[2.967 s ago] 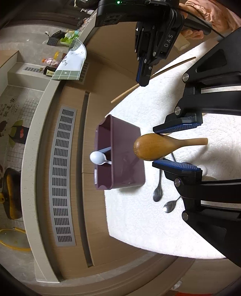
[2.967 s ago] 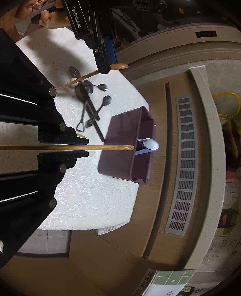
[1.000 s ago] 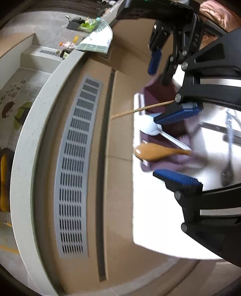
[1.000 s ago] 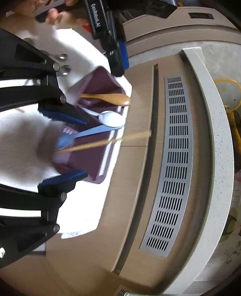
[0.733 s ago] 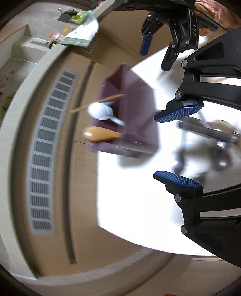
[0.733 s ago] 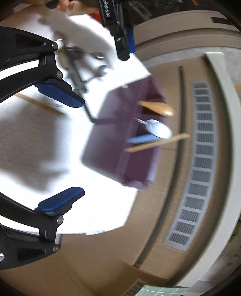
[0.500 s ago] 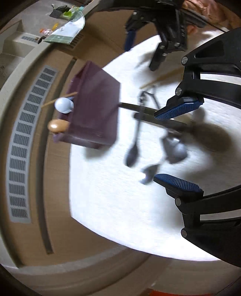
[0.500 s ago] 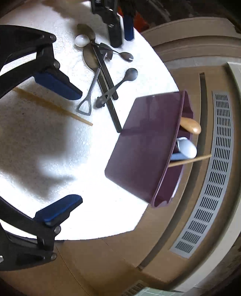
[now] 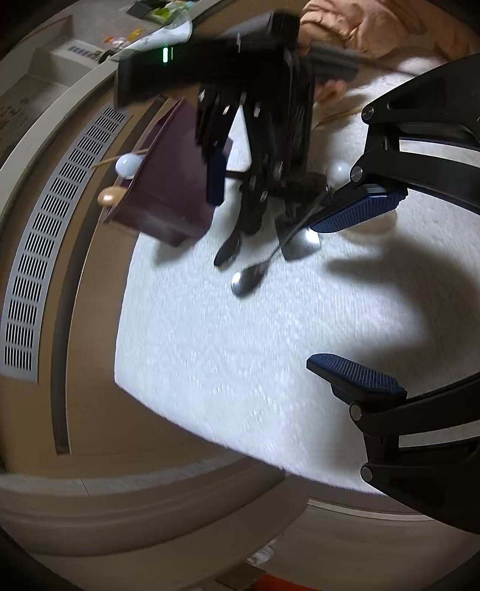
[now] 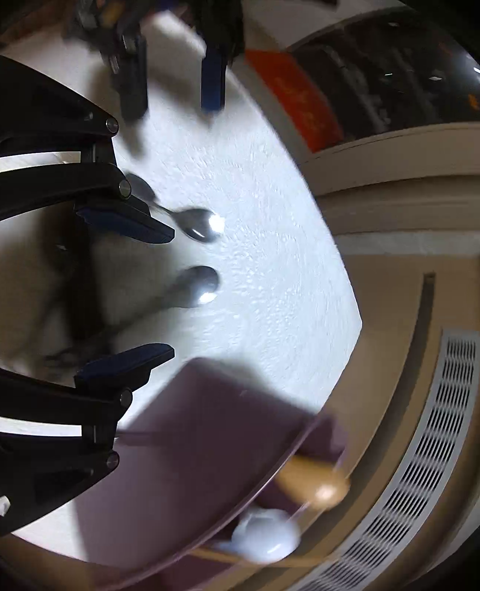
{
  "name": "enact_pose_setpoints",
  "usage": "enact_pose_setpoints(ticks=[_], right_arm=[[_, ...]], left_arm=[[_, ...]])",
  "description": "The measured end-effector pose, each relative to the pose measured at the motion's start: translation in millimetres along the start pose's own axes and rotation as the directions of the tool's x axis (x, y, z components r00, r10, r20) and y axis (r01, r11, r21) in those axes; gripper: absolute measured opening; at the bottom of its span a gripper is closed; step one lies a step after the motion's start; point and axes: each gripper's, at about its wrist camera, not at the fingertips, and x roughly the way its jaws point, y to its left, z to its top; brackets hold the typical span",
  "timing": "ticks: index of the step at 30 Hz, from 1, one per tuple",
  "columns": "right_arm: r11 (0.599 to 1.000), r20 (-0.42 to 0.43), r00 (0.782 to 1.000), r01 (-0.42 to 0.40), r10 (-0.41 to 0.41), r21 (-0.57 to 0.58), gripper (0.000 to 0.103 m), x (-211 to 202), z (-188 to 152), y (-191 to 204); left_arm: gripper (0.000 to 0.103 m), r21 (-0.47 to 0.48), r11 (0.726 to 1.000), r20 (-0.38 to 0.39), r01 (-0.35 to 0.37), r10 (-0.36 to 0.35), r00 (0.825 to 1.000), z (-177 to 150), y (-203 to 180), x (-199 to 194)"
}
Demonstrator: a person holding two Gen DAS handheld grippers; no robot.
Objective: Organize utensils
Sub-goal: 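Grasp a white-handled spoon with the left tool while the right tool grasps a metal spoon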
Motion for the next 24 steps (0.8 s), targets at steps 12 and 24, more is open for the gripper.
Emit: enact_pose_setpoints(ticks=[12, 24], right_arm=[[0.992, -0.036, 0.999, -0.001, 0.005, 0.122, 0.026, 2, -8, -23], [0.926, -0.054, 0.991, 0.132, -0.121, 0.353, 0.026, -75, -110, -63]], left_arm=[[0.069, 0.021, 0.998, -0.038, 0.059, -0.059, 0.998, -4, -8, 8], [0.070, 0.094, 0.946, -0.221, 0.311, -0.285, 0.933, -14, -90, 35]])
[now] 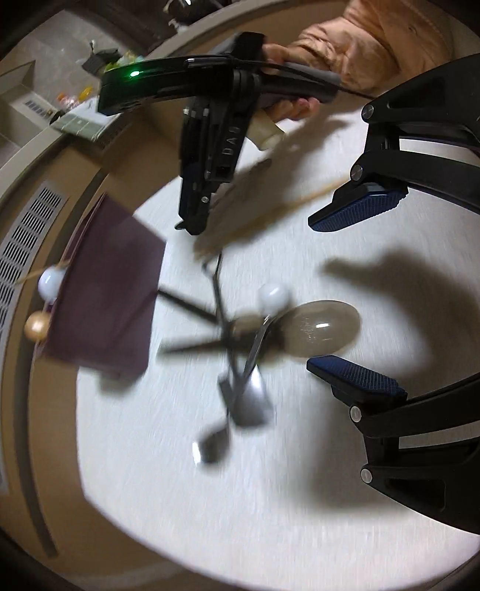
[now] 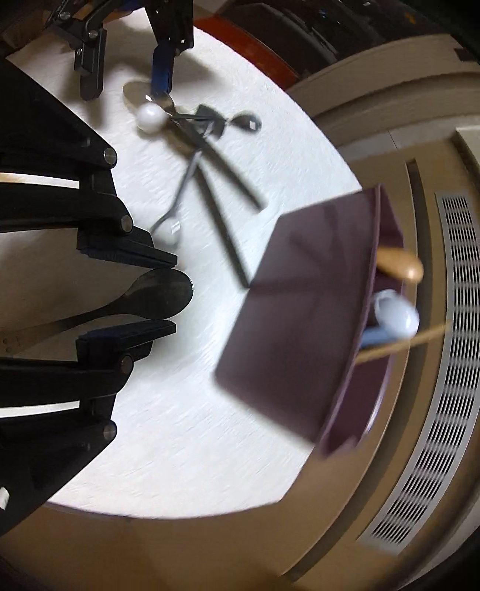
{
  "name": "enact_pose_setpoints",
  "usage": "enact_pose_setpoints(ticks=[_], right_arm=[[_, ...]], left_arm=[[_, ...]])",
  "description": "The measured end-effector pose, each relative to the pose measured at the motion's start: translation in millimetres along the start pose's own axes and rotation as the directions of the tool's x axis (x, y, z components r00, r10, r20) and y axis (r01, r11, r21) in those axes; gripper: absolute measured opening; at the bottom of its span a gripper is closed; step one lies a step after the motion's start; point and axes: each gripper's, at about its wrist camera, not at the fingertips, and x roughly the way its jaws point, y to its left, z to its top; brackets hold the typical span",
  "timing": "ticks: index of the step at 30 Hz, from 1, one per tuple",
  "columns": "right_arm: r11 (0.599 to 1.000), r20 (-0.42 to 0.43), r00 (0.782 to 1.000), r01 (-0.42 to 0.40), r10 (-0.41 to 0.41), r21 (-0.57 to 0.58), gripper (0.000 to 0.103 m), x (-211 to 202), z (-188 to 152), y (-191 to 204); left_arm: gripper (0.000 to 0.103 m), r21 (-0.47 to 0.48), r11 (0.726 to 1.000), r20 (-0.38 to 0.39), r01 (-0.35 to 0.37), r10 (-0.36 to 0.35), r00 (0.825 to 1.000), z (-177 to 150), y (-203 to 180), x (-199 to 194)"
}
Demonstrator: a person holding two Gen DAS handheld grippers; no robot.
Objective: Organize utensils
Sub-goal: 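Grasp a white-handled spoon with the left tool while the right tool grasps a metal spoon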
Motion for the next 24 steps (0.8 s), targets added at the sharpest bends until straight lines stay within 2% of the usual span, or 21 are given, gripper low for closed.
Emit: enact_pose_setpoints(ticks=[3, 6, 8, 9, 12, 14, 17, 20, 24], right_arm=[[1.000, 0.000, 1.000, 0.000, 0.000, 0.024, 0.026, -8, -16, -13], [0.999, -0.007, 1.000, -0.011, 0.012, 0.044, 0.028, -10, -21, -29], [0.998, -0.010, 1.000, -0.021, 0.022, 0.059, 0.028, -12, -30, -33], [0.998, -0.007, 1.000, -0.021, 0.021, 0.062, 0.028, -15, -34, -34], [0.997, 0.000, 1.000, -0.021, 0.022, 0.077, 0.032, -22, -45, -42], [0.994, 0.004, 0.999, -0.037, 0.037, 0.098, 0.033, -26, -51, -42], [0.991, -0.002, 0.998, -0.054, 0.055, 0.124, 0.033, -24, -55, -43], [0.987, -0.024, 0.997, -0.070, 0.074, 0.143, 0.033, -19, -60, -47], [0.991, -0.019, 0.998, -0.062, 0.065, 0.119, 0.034, -13, -54, -41]], left_arm=[[0.070, 0.012, 0.996, -0.023, 0.094, -0.093, 0.995, 10, -15, 11], [0.070, 0.061, 0.991, -0.030, 0.118, -0.116, 0.993, 21, -29, 12], [0.070, 0.126, 0.989, -0.001, 0.082, -0.083, 0.997, 32, -32, 4], [0.070, 0.138, 0.990, 0.018, 0.038, -0.041, 0.999, 39, -28, 2], [0.070, 0.105, 0.991, 0.050, -0.086, 0.081, 0.995, 53, -2, -4], [0.070, 0.052, 0.991, 0.029, -0.120, 0.119, 0.992, 53, 17, -2], [0.070, 0.016, 0.993, -0.014, -0.114, 0.114, 0.993, 38, 30, 0], [0.070, 0.050, 0.993, -0.030, -0.111, 0.113, 0.993, 15, 19, -5], [0.070, 0.086, 0.996, -0.085, -0.028, 0.035, 0.996, -4, -4, -4]])
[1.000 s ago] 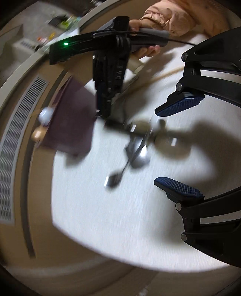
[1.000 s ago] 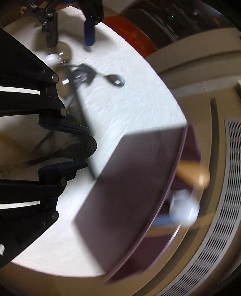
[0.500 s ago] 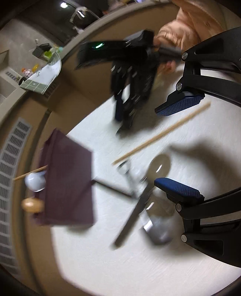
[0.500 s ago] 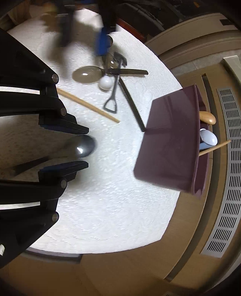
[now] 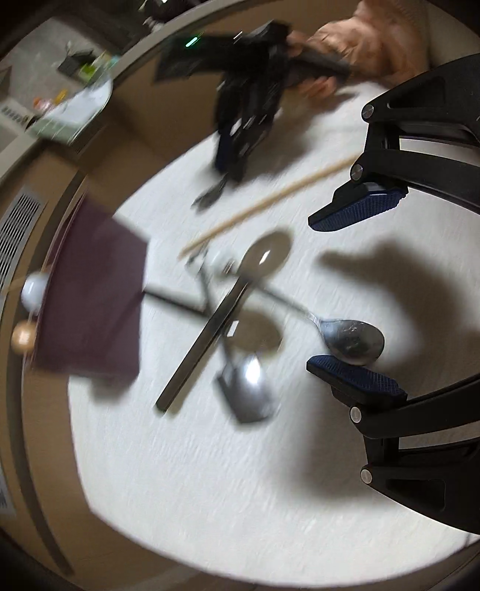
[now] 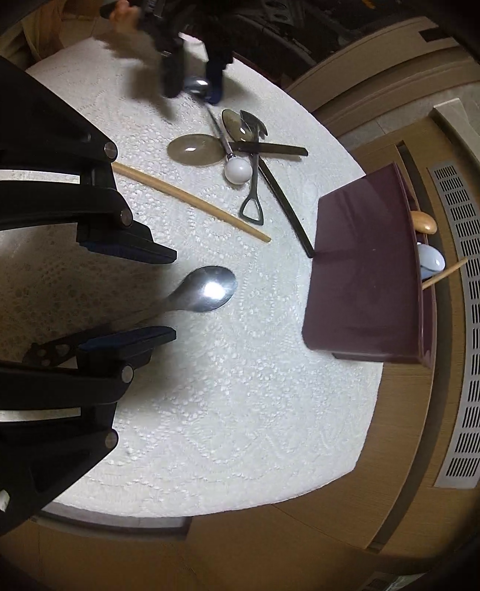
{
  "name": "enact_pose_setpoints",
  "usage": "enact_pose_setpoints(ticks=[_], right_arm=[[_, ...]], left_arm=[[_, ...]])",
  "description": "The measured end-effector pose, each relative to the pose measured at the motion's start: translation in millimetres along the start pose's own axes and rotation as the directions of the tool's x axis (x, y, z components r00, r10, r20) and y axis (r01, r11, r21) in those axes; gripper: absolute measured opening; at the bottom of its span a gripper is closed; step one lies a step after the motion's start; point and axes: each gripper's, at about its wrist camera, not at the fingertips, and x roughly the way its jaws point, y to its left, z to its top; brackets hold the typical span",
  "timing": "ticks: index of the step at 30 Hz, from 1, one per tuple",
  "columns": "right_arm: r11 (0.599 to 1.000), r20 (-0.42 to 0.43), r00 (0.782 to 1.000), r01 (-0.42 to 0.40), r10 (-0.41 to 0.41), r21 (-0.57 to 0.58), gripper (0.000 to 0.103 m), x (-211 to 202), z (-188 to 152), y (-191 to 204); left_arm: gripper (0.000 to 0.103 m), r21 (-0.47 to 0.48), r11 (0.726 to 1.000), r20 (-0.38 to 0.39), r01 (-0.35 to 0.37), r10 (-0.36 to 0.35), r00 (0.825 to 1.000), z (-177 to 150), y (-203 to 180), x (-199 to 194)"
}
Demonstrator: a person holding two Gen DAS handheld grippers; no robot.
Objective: Organize utensils
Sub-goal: 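Grasp a white-handled spoon with the left tool while the right tool grasps a metal spoon, then lift both spoons and drop them into the purple caddy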
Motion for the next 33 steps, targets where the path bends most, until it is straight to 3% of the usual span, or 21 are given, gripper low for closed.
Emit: enact_pose_setpoints(ticks=[6, 7, 11, 16, 22, 28, 33], right_arm=[[0.990, 0.018, 0.998, 0.069, -0.068, -0.121, 0.034, 17, 19, 14], [0.988, 0.019, 0.997, 0.077, -0.075, -0.133, 0.027, 18, 21, 16], [0.986, 0.055, 0.995, 0.088, -0.081, -0.142, 0.025, 7, 22, 21], [0.993, 0.120, 0.990, 0.087, -0.076, -0.084, 0.026, -24, 15, 12], [0.994, 0.164, 0.983, 0.094, -0.083, -0.063, 0.026, -46, 7, 12], [0.995, 0.151, 0.986, 0.081, -0.072, -0.050, 0.026, -44, 6, 19], [0.998, 0.180, 0.982, 0.062, -0.056, -0.032, 0.026, -60, 2, 19]], left_arm=[[0.070, 0.077, 0.997, -0.001, -0.017, 0.017, 1.000, 6, -32, -3], [0.070, 0.087, 0.996, 0.004, -0.027, 0.027, 1.000, 10, -36, -2], [0.068, 0.102, 0.989, 0.044, -0.108, 0.104, 0.994, 33, -40, 2], [0.030, 0.139, 0.977, 0.022, -0.160, 0.158, 0.987, 60, -39, 26], [0.026, 0.183, 0.944, -0.033, -0.274, 0.285, 0.958, 73, -39, 56], [0.022, 0.203, 0.933, -0.006, -0.298, 0.306, 0.952, 74, -41, 62], [0.022, 0.160, 0.957, 0.110, -0.242, 0.226, 0.968, 51, -48, 21]])
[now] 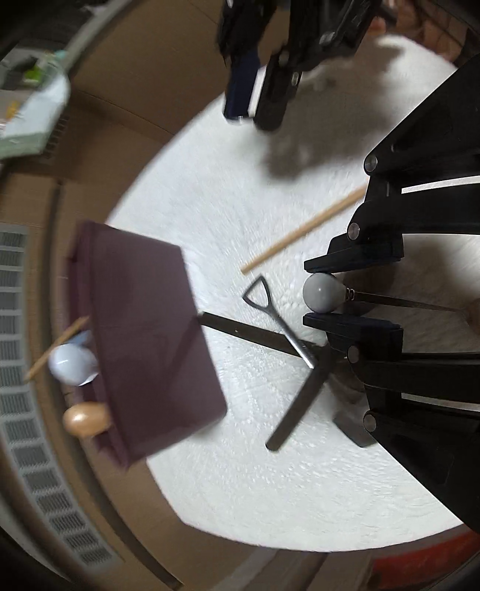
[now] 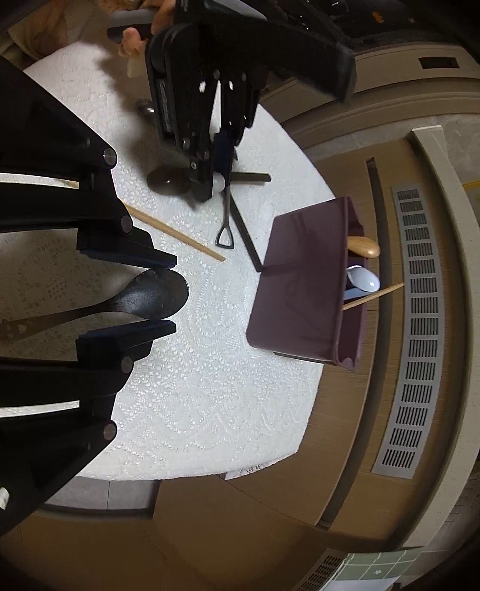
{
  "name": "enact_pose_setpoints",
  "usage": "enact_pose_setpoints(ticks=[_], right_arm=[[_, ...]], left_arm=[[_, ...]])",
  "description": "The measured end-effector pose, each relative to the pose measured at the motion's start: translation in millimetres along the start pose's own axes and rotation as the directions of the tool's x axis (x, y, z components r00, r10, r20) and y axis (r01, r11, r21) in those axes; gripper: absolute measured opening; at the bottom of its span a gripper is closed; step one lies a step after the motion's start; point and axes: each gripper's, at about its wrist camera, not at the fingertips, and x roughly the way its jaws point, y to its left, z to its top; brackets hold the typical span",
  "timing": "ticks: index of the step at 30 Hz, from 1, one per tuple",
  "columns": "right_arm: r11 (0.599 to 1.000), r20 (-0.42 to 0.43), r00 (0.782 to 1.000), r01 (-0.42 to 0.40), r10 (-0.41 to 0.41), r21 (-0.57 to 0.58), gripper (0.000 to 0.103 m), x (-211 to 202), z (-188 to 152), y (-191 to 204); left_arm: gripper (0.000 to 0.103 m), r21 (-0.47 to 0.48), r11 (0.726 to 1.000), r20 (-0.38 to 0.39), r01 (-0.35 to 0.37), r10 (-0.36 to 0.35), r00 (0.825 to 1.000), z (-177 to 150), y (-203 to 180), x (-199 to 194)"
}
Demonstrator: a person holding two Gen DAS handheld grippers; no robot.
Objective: Organize utensils
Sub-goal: 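Lift both spoons and drop them into the purple caddy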
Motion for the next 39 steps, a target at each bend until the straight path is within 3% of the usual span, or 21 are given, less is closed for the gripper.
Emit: enact_pose_setpoints(ticks=[5, 13, 17, 23, 27, 29, 31, 39], right_arm=[[1.000, 0.048, 0.999, -0.005, 0.005, 0.005, 0.026, -25, 3, 4], [0.998, 0.117, 0.992, -0.052, 0.049, 0.025, 0.025, -51, 18, 11], [0.998, 0.215, 0.975, -0.061, 0.060, -0.001, 0.025, -81, 61, 8], [0.999, 0.411, 0.910, -0.051, 0.054, -0.018, 0.025, -138, 154, -4], [0.999, 0.477, 0.879, -0.033, 0.029, 0.000, 0.025, -136, 192, -13], [1.000, 0.482, 0.876, -0.024, 0.020, 0.003, 0.026, -122, 203, -16], [1.000, 0.458, 0.889, -0.030, 0.023, 0.008, 0.025, -103, 210, -19], [0.999, 0.351, 0.936, -0.048, 0.036, 0.026, 0.026, -24, 206, -26]], left_arm=[[0.022, -0.039, 0.999, 0.181, 0.025, -0.018, 0.983, -18, 0, -70], [0.022, -0.071, 0.996, 0.305, 0.059, -0.035, 0.952, -6, -1, -114], [0.022, -0.044, 0.996, 0.399, 0.081, -0.057, 0.915, 26, 6, -152], [0.022, -0.008, 0.996, 0.570, 0.093, -0.072, 0.819, 102, 25, -205], [0.022, -0.025, 0.997, 0.613, 0.080, -0.048, 0.789, 132, 43, -204], [0.022, -0.039, 0.995, 0.611, 0.091, -0.048, 0.790, 144, 54, -191], [0.022, -0.054, 0.993, 0.600, 0.107, -0.053, 0.798, 150, 63, -178], [0.022, -0.098, 0.983, 0.510, 0.156, -0.085, 0.856, 163, 88, -104]])
